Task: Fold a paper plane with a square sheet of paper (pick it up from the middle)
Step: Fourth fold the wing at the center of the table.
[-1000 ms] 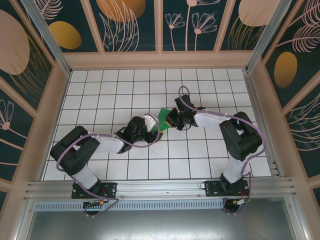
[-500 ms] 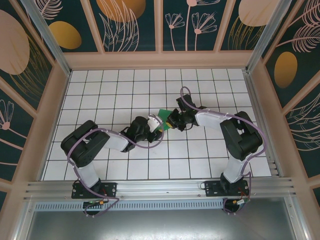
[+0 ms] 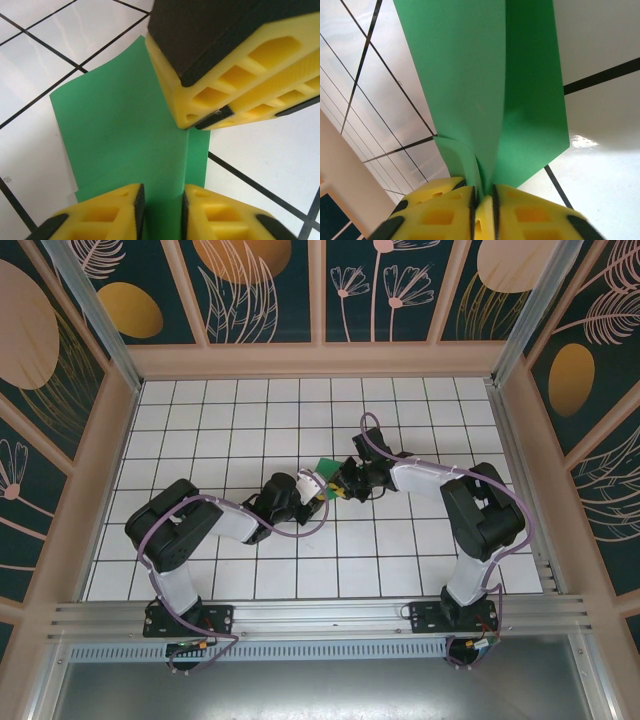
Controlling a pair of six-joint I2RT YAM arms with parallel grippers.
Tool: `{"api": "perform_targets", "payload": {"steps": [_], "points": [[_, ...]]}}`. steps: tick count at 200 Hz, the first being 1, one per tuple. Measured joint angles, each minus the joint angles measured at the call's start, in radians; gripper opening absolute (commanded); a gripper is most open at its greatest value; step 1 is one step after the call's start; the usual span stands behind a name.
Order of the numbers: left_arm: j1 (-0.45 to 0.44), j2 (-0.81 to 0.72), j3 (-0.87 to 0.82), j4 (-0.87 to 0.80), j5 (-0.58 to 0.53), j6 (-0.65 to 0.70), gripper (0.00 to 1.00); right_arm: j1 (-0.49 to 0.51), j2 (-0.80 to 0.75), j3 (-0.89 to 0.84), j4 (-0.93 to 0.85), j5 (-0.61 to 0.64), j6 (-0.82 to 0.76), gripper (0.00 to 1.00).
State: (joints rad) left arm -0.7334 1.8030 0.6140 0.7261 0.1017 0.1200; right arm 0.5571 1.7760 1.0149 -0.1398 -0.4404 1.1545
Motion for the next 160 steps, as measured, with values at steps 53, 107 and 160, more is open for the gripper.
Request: {"api": "perform_targets", "payload": {"steps": [53, 107, 160], "points": [[0.0, 0.005, 0.0, 0.005, 0.032, -0.02, 0.18, -0.042, -0.004, 0.018, -0.027, 0.007, -0.045, 0.54], [0.0, 0.005, -0.011, 0.023, 0.102, -0.141, 0.14, -0.055, -0.093, -0.006, 0.003, 0.045, -0.146, 0.62], [0.0, 0.005, -0.012, 0.029, 0.136, -0.378, 0.13, -0.081, -0.206, -0.173, 0.151, 0.047, -0.258, 0.61]]}}
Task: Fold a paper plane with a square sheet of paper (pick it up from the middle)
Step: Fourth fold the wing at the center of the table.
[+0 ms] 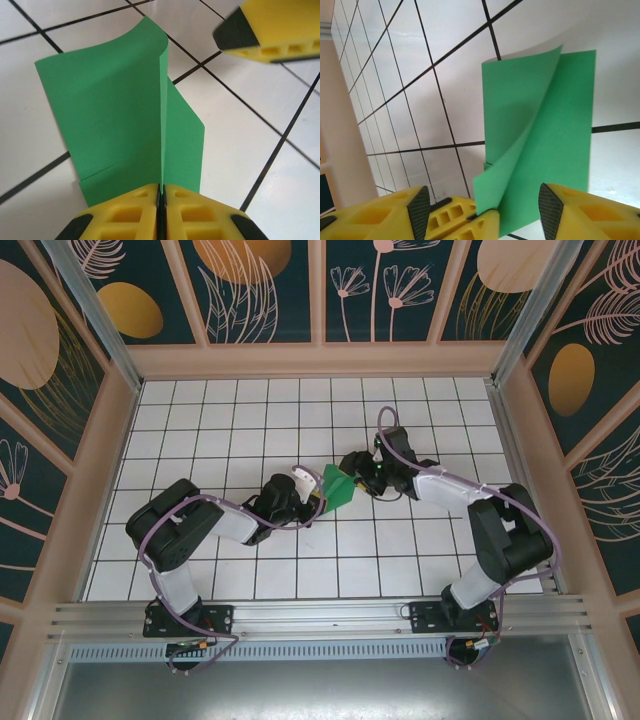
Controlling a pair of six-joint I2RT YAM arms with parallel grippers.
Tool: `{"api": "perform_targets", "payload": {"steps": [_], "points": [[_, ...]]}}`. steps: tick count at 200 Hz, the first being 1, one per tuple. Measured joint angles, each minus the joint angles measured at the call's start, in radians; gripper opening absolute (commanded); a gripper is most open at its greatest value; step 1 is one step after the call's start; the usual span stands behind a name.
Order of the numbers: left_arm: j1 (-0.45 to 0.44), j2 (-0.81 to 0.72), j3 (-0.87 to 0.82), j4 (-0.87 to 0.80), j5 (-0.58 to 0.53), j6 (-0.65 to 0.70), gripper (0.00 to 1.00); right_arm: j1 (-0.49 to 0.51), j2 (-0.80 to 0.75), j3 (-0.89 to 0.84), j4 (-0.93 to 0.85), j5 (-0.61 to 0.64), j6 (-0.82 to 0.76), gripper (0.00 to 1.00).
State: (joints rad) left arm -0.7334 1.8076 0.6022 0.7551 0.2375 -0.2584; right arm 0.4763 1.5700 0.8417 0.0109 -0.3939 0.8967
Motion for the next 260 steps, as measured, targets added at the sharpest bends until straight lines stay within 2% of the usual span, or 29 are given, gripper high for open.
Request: {"api": "perform_targets", "payload": {"steps": [60, 102, 183, 260], "points": [[0.0, 0.009, -0.019, 0.083, 0.04, -0.275, 0.14, 0.0, -0.005, -0.099, 0.139, -0.062, -0.052, 0.48], [0.0, 0.024, -0.027, 0.117, 0.056, -0.4, 0.13, 0.0, 0.056, -0.099, 0.205, -0.106, -0.055, 0.47], [0.0, 0.05, -0.018, 0.104, 0.071, -0.548, 0.14, 0.0, 0.122, -0.099, 0.264, -0.132, -0.069, 0.44], [0.002, 0.068, -0.014, 0.122, 0.097, -0.632, 0.14, 0.0, 0.161, -0.099, 0.264, -0.131, -0.08, 0.45]]}}
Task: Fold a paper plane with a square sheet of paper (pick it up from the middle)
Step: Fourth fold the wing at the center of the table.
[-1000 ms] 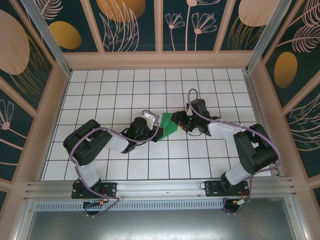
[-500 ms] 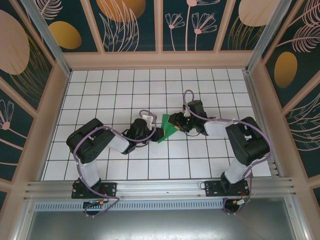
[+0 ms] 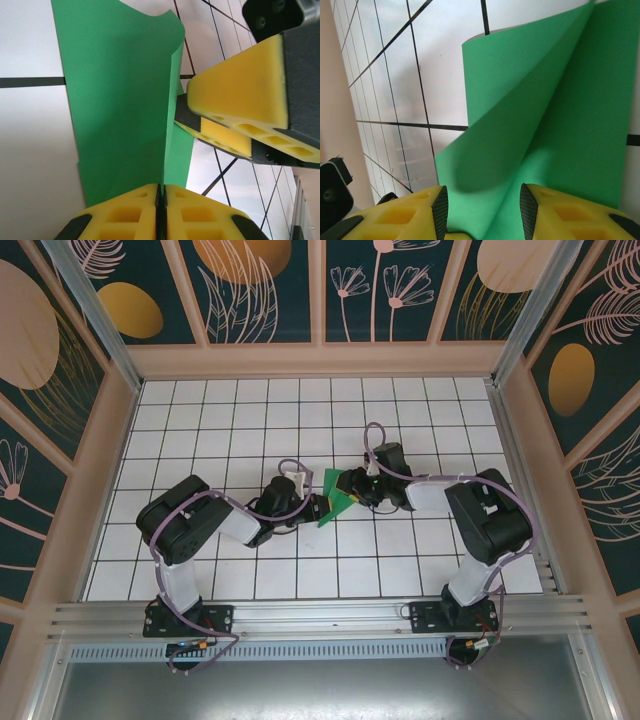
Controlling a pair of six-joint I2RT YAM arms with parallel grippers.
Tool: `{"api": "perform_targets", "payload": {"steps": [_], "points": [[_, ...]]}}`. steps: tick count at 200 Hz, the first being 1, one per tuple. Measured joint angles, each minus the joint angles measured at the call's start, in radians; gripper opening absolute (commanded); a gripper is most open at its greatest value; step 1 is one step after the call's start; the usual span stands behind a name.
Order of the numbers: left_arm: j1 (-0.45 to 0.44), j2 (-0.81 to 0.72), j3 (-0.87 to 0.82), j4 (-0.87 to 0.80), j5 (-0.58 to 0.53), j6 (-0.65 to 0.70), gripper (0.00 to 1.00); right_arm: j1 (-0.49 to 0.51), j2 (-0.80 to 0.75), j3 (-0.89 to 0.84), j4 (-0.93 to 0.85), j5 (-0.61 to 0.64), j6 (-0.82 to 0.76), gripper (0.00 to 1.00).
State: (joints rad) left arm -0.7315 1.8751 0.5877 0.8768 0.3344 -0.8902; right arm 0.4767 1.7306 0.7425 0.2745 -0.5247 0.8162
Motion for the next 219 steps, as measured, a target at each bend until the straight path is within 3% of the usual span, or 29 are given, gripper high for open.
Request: {"api": "perform_targets", "payload": {"steps": [219], "points": [[0.005, 0.016, -0.022, 0.043, 0.008, -0.039, 0.24, 0.019, 0.06, 0.071, -0.072, 0.048, 0.0, 0.45]]}}
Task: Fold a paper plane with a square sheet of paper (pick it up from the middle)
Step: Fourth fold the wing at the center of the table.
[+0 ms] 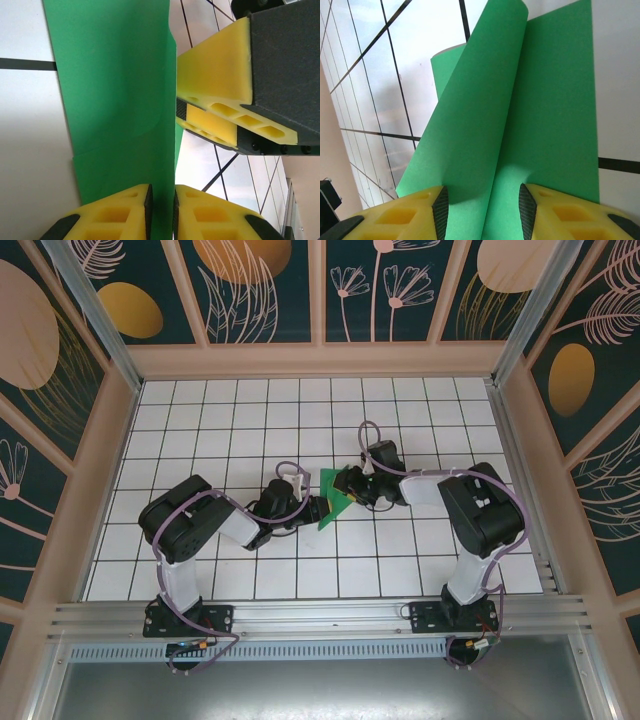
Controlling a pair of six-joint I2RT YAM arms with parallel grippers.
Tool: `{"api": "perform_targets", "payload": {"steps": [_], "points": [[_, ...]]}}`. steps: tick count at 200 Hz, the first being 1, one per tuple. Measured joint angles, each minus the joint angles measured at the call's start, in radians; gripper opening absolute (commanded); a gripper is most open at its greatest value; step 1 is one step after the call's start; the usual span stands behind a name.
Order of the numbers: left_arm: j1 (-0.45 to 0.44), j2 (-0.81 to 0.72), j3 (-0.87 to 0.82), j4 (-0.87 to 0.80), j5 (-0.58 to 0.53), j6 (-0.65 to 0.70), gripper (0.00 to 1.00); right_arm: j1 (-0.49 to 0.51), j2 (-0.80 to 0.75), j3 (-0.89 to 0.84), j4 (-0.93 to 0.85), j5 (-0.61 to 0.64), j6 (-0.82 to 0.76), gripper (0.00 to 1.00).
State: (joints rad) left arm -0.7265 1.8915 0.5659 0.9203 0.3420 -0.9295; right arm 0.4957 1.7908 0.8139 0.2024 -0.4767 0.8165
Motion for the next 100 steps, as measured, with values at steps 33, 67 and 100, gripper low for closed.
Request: {"api": "perform_targets", "payload": {"steps": [33, 67, 100], "points": [[0.002, -0.01, 0.002, -0.005, 0.013, 0.003, 0.33, 0.009, 0.005, 0.019, -0.031, 0.024, 0.001, 0.46], [0.021, -0.065, -0.002, -0.057, 0.005, 0.014, 0.41, 0.019, 0.015, 0.05, -0.07, 0.046, 0.001, 0.47], [0.027, -0.095, 0.0, -0.097, -0.01, 0.019, 0.46, 0.024, 0.019, 0.063, -0.089, 0.061, 0.001, 0.48]]}}
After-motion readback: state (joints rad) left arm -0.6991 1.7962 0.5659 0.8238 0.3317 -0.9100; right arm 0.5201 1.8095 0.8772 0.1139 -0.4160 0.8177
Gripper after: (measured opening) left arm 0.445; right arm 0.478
